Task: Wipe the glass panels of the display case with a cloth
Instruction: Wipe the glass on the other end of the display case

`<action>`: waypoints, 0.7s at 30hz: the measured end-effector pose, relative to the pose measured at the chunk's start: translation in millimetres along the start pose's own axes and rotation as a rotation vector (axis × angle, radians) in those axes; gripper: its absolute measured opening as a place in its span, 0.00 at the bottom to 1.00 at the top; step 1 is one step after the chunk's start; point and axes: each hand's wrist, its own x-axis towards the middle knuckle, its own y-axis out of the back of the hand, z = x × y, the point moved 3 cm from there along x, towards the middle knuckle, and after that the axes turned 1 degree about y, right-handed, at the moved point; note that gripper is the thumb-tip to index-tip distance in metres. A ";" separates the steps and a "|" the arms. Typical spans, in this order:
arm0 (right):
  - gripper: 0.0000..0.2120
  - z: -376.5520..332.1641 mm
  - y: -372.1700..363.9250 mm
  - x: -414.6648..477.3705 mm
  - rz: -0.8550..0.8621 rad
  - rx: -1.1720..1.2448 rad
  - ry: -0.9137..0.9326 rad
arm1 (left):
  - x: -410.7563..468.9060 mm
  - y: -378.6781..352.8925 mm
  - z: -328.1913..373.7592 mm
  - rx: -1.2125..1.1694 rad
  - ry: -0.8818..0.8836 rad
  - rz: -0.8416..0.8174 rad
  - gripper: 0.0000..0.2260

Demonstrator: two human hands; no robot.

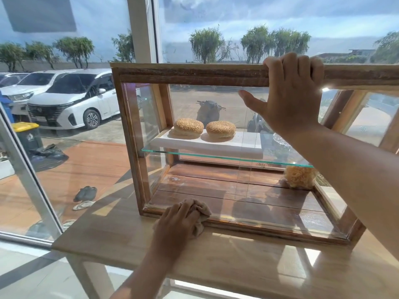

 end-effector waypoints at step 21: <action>0.33 -3.3 -1.6 1.5 -0.009 0.006 -0.013 | 19.6 -2.1 41.6 -0.166 -0.151 -0.189 0.11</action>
